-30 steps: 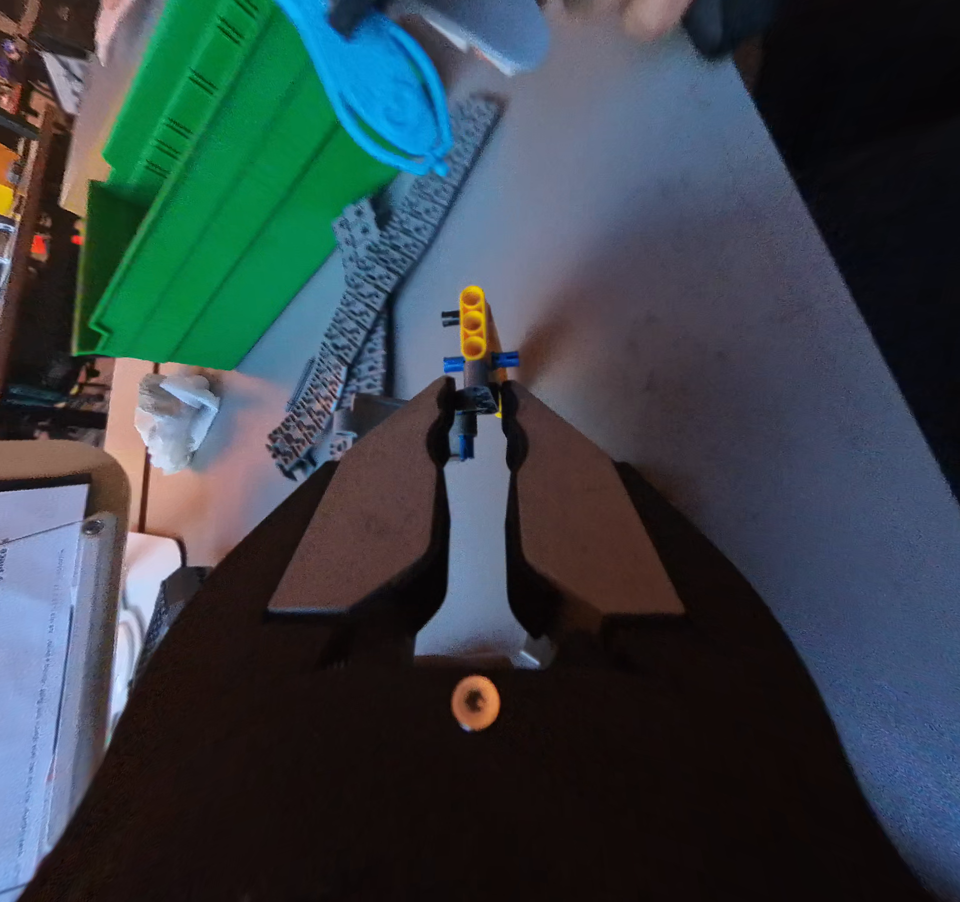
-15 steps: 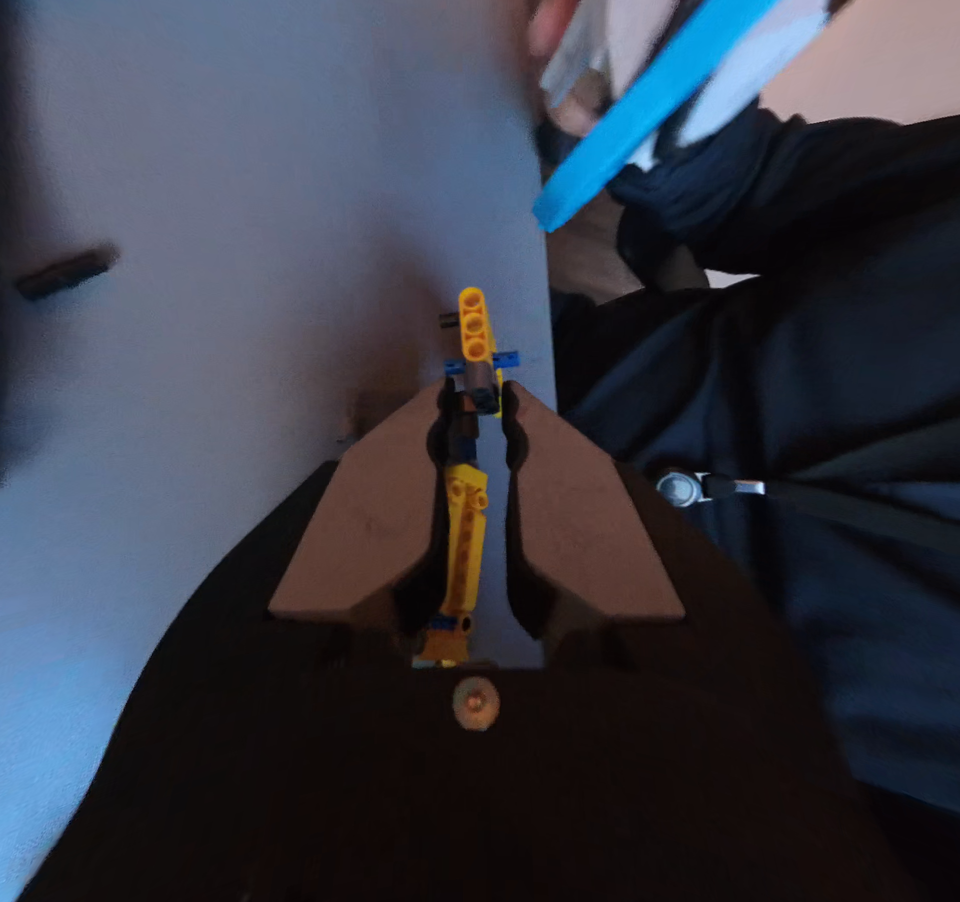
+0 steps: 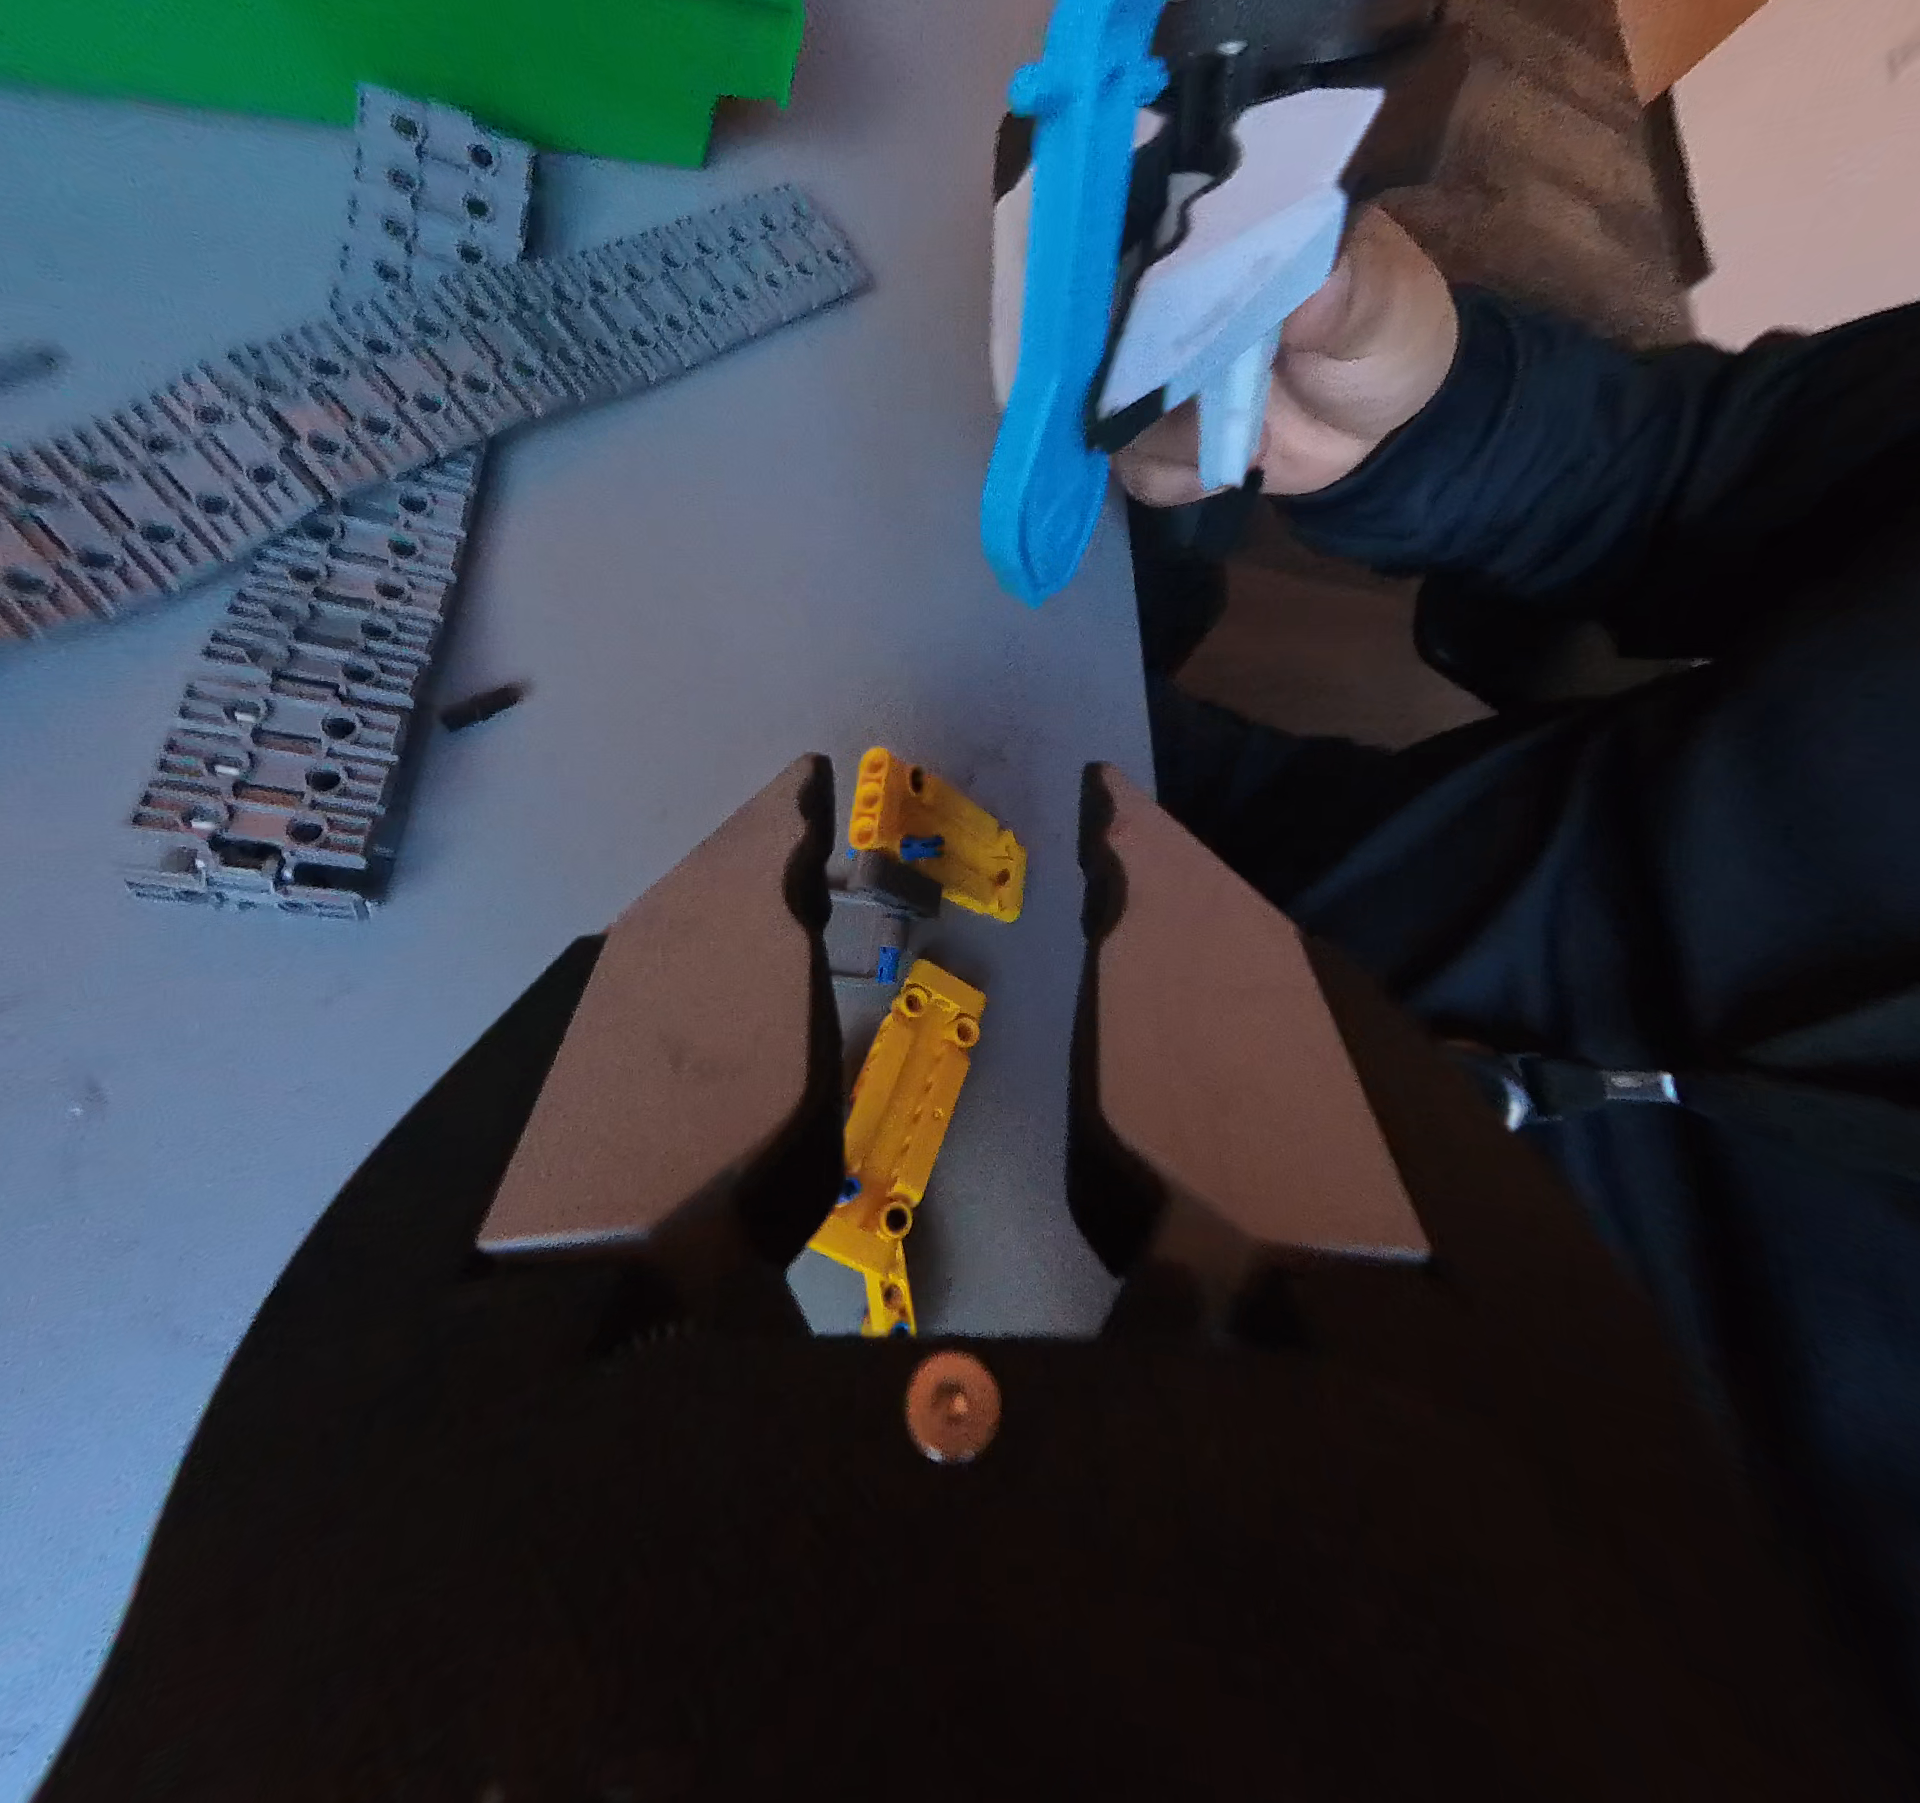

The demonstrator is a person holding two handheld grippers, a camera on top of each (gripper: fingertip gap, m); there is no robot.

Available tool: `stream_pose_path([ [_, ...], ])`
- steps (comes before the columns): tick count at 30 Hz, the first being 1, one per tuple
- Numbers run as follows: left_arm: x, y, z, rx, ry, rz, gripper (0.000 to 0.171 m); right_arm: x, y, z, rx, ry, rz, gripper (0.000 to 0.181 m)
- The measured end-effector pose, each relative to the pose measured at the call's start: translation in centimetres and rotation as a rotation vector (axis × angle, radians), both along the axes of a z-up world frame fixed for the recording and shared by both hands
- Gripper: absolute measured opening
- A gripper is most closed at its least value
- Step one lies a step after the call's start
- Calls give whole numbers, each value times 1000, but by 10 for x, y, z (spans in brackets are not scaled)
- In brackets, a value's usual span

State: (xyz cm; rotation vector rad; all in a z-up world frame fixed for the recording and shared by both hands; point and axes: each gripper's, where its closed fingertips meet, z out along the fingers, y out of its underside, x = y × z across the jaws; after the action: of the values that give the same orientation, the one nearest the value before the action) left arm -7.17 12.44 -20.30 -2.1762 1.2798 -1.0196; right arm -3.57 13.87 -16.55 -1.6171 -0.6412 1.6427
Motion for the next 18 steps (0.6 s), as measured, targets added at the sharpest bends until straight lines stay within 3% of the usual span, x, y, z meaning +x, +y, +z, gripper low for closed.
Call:
stream_pose_path([
  [5, -7, 0, -31, -27, 150, -17, 43, -7, -7, 0, 56, -12, 11, 6],
  [11, -4, -11, -45, -126, 104, -60, 23, 2, -2, 0, 57, -10, -23, 5],
  [15, 0, -14, -54, -100, 130, -76, 27, 1, -1, -1, 51, -3, -20, 6],
  [17, -1, -7, -51, -41, 144, -55, 46, -2, -4, 0, 33, 18, 0, 5],
  [18, 1, -4, -42, -1, 123, -50, 47, -3, -5, 1, 18, 35, 8, 6],
])
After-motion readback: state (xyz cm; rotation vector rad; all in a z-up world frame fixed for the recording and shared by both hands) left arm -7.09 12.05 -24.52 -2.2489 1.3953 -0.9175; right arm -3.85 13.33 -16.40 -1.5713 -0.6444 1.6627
